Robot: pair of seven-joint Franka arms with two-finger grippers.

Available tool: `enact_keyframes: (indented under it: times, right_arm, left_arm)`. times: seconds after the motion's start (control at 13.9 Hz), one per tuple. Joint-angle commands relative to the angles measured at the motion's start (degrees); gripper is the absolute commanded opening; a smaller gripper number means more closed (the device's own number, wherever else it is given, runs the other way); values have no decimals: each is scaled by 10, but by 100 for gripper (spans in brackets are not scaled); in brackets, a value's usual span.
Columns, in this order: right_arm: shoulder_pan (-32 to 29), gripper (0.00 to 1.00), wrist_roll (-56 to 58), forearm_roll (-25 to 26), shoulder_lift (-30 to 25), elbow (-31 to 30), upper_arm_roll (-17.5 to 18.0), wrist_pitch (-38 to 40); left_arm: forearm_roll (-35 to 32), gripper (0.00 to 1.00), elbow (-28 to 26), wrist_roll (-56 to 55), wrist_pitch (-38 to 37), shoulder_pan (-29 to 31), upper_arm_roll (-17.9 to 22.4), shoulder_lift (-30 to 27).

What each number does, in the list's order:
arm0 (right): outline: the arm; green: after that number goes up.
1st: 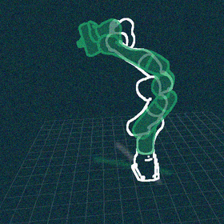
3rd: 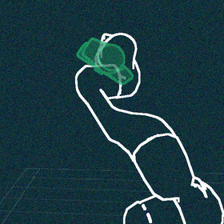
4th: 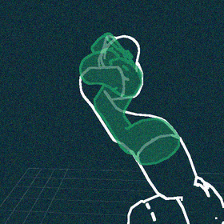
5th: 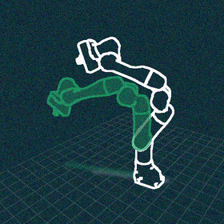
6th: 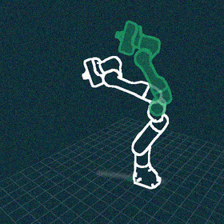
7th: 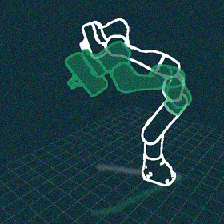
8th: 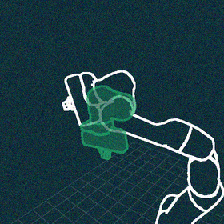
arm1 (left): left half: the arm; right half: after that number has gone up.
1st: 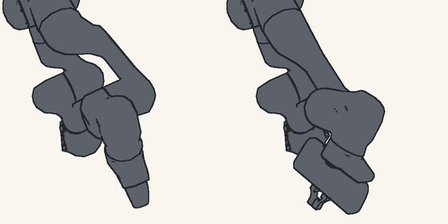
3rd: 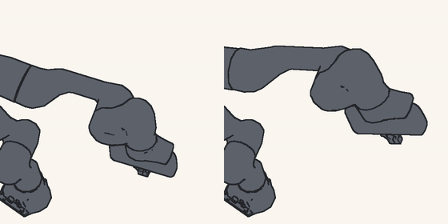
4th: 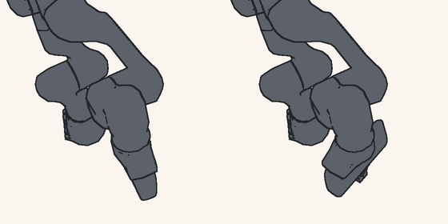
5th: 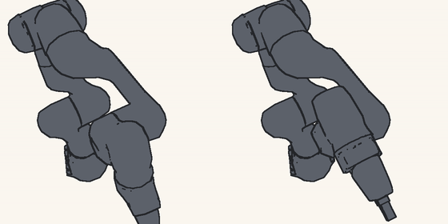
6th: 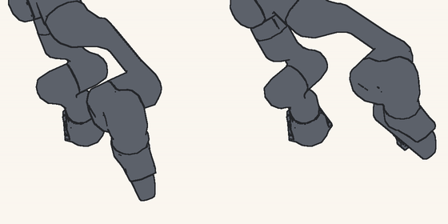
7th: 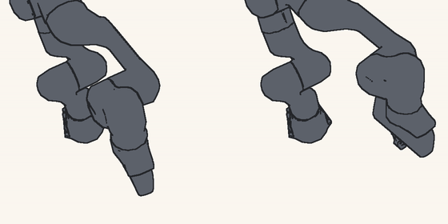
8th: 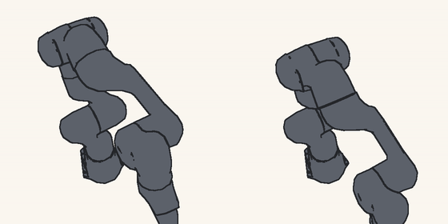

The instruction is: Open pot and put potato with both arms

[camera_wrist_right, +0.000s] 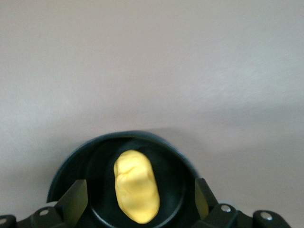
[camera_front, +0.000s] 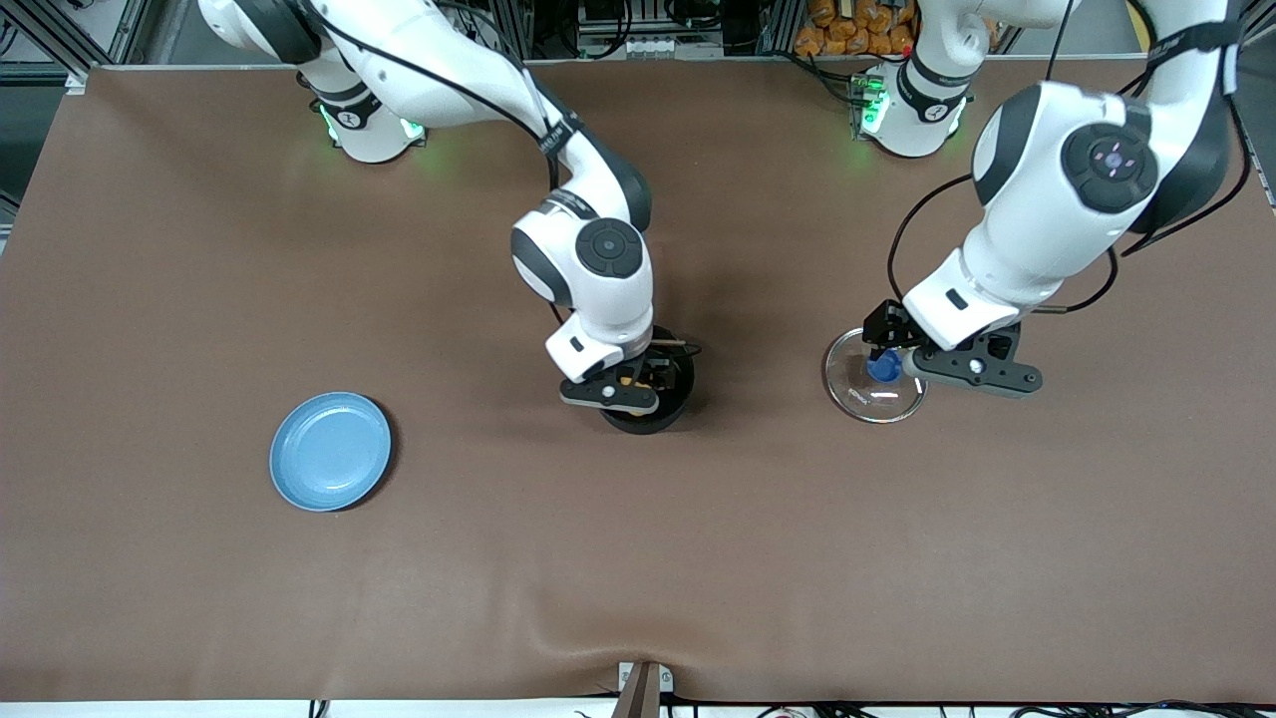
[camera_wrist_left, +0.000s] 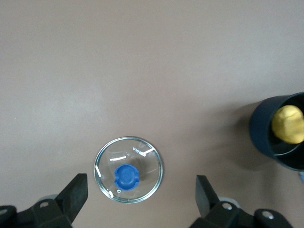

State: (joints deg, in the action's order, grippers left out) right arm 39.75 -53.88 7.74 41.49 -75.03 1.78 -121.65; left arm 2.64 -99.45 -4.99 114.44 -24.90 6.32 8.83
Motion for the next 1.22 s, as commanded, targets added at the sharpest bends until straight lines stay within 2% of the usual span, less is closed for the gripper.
enact_keyframes:
  times: [0.0, 0.22, 0.29, 0.36, 0.5, 0.58, 0.65, 0.93, 1.15]
  right_arm:
    - [-42, 100, 52, 1, -48, -1, 9, 45]
    - [-84, 100, 69, 1, -101, -4, 9, 108]
    - [-99, 100, 69, 1, -117, -4, 9, 123]
    - [-114, 100, 71, 1, -130, -4, 9, 135]
    - [-143, 100, 123, 1, -156, -4, 9, 173]
    - [-164, 100, 160, 1, -169, -4, 9, 195]
    - [-184, 100, 197, 0, -180, -5, 9, 209]
    - [-249, 100, 285, -31, -228, -14, 10, 269]
    - [-302, 100, 355, -43, -283, -55, 10, 275]
  left_arm:
    - [4, 100, 71, -27, -58, -2, -3, 4]
    - [-12, 100, 136, -38, -131, 3, -2, -4]
    - [-26, 100, 142, -38, -140, 15, -4, -10]
    - [-32, 100, 142, -37, -141, 50, -27, -19]
    - [-43, 100, 143, -37, -141, 164, -134, -32]
    - [-55, 100, 142, -37, -141, 202, -167, -37]
    - [-56, 100, 142, -37, -141, 221, -180, -42]
    - [-57, 100, 143, -37, -147, 222, -175, -57]
    - [-55, 100, 153, -37, -163, 223, -177, -54]
